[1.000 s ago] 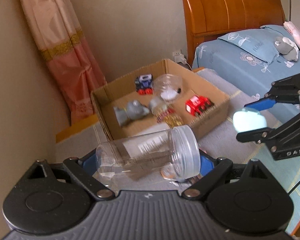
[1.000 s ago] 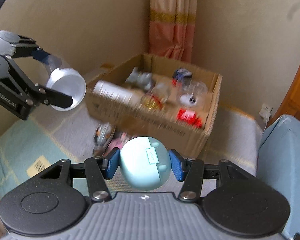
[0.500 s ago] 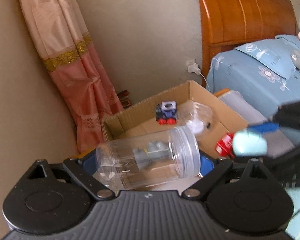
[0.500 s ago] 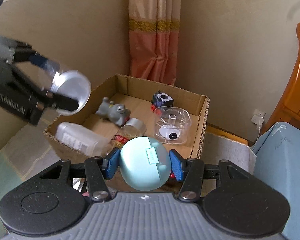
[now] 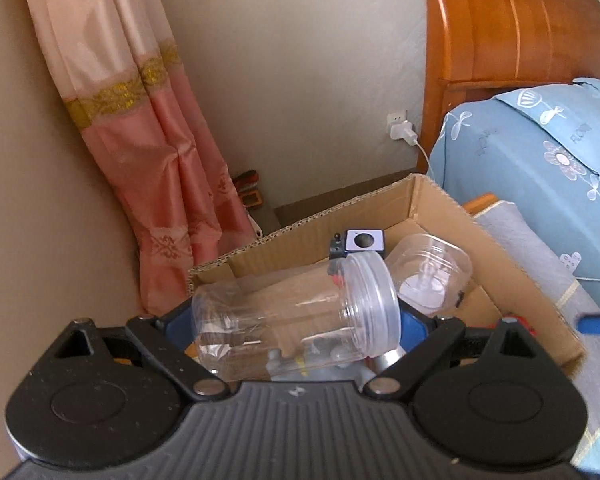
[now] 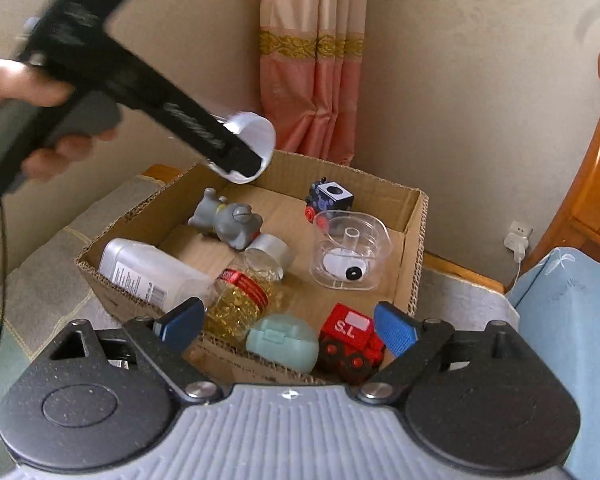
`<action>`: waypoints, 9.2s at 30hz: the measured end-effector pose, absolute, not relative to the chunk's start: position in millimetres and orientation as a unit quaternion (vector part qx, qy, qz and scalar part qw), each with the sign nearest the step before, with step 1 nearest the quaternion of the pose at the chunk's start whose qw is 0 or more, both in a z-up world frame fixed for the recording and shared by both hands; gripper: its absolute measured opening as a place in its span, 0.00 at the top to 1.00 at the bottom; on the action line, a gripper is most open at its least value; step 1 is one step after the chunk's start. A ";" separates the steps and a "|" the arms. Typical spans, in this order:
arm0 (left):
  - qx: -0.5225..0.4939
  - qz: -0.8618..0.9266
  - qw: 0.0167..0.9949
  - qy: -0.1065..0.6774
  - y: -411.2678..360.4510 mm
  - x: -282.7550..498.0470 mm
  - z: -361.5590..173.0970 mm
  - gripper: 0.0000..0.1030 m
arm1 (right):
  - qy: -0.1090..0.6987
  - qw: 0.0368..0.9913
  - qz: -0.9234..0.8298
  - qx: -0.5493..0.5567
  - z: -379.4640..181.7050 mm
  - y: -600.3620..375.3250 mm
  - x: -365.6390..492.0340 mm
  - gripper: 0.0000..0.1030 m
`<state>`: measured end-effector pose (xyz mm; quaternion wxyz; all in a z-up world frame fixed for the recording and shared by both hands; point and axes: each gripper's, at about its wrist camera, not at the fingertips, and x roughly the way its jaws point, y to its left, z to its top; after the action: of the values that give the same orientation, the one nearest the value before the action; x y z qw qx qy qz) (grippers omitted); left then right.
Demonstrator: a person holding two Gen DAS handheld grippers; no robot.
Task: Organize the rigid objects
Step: 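Carry the clear jar and mint-green case into the cardboard box and release both, then move both tools back toward the correction tape and pink keychain bottle, then grasp the correction-tape dispenser with the left tool while the right tool grasps the pink keychain bottle, then carry the correction tape and pink keychain bottle into the box and release both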
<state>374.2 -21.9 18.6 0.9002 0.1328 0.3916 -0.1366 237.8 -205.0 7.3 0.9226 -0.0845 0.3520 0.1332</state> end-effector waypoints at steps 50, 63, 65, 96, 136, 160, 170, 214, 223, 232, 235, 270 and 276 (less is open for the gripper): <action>0.132 -0.137 0.912 0.363 35.0 178.3 12.5 0.03 | 0.393 0.916 0.082 -0.022 -59.7 -175.0 175.3 0.00; 0.117 -0.121 0.906 0.388 44.9 182.1 3.0 0.03 | 0.399 0.917 0.014 -0.004 -81.9 -157.1 211.7 0.00; 0.117 -0.118 0.906 0.390 44.5 181.2 4.0 0.03 | 0.402 0.916 0.007 -0.006 -84.6 -161.4 209.6 0.00; 0.104 -0.091 0.896 0.423 52.3 138.0 -32.2 0.03 | 0.376 0.925 -0.013 0.052 -92.6 -178.7 205.7 0.00; 0.063 -0.062 0.888 0.451 44.2 185.7 -86.5 0.03 | 0.357 0.932 -0.066 0.013 -103.3 -234.5 194.7 0.00; 0.007 -0.035 0.888 0.459 13.3 202.8 -89.4 0.06 | 0.364 0.931 0.013 -0.021 -100.7 -237.8 179.3 0.00; -0.014 0.001 0.900 0.436 10.0 212.3 -93.9 0.06 | 0.354 0.933 0.061 -0.040 -101.6 -232.5 177.1 0.00; 0.138 -0.176 0.891 0.395 1.3 170.2 -6.1 0.14 | 0.353 0.913 0.185 -0.087 -5.1 -209.7 156.0 0.46; 0.148 -0.179 0.909 0.347 -7.0 199.0 37.8 0.14 | 0.313 0.924 0.194 -0.106 43.5 -204.0 173.6 0.46; 0.138 -0.165 0.916 0.338 -13.4 248.7 40.8 0.13 | 0.294 0.932 0.190 -0.093 71.6 -203.2 206.7 0.46; 0.131 -0.146 0.918 0.344 -12.1 262.7 33.8 0.13 | 0.291 0.934 0.185 -0.095 76.7 -201.5 217.5 0.46; 0.095 -0.125 0.922 0.354 65.4 198.3 19.7 0.04 | 0.345 0.915 0.188 -0.091 56.0 -94.7 320.8 0.08; 0.090 -0.116 0.929 0.340 65.4 188.2 29.3 0.04 | 0.350 0.918 0.157 -0.099 71.1 -97.5 303.0 0.01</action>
<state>188.2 65.4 29.3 0.9288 0.0895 0.3403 -0.1164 303.0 -97.5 71.1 0.9183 -0.0986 0.3498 0.1569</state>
